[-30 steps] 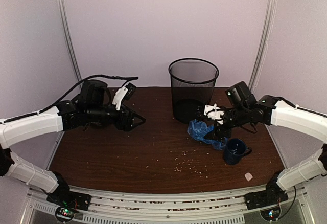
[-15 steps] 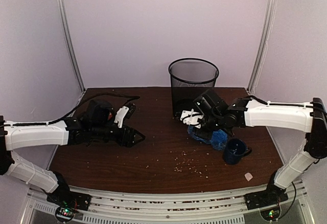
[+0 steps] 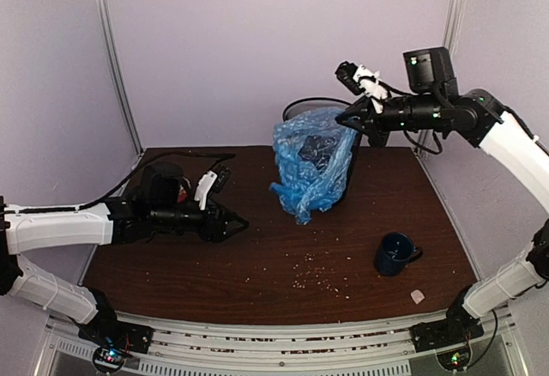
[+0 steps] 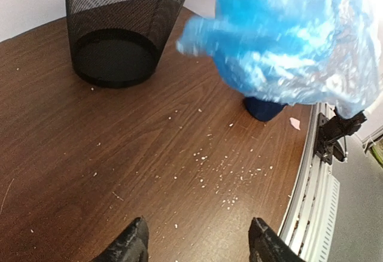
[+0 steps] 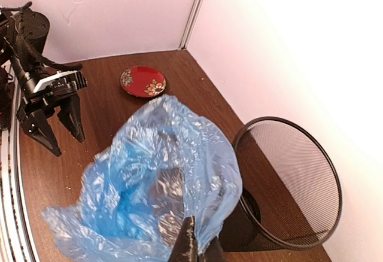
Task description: Put the trash bags into the trash bin
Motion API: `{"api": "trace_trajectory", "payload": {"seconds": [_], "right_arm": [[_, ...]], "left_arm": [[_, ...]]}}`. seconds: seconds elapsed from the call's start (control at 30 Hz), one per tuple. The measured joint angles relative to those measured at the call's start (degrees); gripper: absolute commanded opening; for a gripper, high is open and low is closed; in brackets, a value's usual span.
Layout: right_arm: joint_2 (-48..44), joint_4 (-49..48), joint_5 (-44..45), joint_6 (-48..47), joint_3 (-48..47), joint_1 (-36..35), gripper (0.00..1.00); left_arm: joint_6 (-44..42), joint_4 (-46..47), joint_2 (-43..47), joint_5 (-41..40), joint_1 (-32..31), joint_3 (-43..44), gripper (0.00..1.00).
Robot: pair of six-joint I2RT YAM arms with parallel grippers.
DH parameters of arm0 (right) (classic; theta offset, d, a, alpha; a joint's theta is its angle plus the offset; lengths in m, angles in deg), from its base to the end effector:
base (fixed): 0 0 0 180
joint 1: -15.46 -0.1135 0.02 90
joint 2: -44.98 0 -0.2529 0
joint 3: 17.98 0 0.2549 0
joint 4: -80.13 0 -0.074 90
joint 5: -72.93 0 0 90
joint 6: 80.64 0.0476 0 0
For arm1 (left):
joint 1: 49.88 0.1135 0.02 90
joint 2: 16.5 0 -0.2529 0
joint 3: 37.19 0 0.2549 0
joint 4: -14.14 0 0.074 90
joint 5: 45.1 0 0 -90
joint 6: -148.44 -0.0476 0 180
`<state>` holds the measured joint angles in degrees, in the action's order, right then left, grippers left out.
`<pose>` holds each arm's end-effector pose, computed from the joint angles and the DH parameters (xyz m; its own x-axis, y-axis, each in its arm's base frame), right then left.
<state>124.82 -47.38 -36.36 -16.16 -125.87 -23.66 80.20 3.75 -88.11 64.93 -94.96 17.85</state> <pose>0.2295 0.2069 0.4331 0.0674 -0.4693 -0.8805 -0.8863 0.3771 -0.2689 0.1935 -0.2171 0.2270 -0.6239 0.1324 -0.7702 0.6994 0.5344 -0.4747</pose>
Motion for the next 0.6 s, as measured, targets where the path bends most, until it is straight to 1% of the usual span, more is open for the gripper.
{"api": "trace_trajectory", "payload": {"seconds": [0.03, 0.1, 0.2, 0.23, 0.33, 0.43, 0.5, 0.6], "right_arm": [[-1.38, -0.33, -0.94, 0.26, 0.9, 1.22, 0.0], [-4.0, -3.28, -3.1, 0.85, 6.14, 2.91, 0.0], [-6.12, -9.18, -5.97, 2.49, 18.99, 3.52, 0.0], [-5.7, -11.26, -6.95, 3.13, 23.98, 3.78, 0.0], [-0.98, -13.99, -10.27, 4.0, 34.58, 4.98, 0.0], [0.9, -15.76, -12.2, 4.9, 40.94, 6.8, 0.0], [0.87, -16.7, -13.11, 5.16, 42.29, 7.5, 0.0], [0.5, -19.15, -15.43, 5.29, 42.51, 7.61, 0.0]], "left_arm": [[-0.22, 0.17, 0.57, 0.61, 0.0, 0.0, 0.6], [-0.48, 0.55, 2.36, 1.97, 0.0, -0.02, 0.6], [-0.87, 1.27, 4.9, 2.12, 0.0, -0.15, 0.61], [-0.87, 1.84, 5.64, 1.7, 0.0, -0.52, 0.61], [-0.09, 3.43, 6.1, -0.22, -0.04, -2.43, 0.59], [1.99, 4.74, 4.35, -1.95, -0.04, -4.55, 0.56], [3.39, 4.94, 2.51, -2.73, -0.04, -5.11, 0.54], [5.2, 4.96, 0.76, -3.28, -0.04, -5.31, 0.54]]}}
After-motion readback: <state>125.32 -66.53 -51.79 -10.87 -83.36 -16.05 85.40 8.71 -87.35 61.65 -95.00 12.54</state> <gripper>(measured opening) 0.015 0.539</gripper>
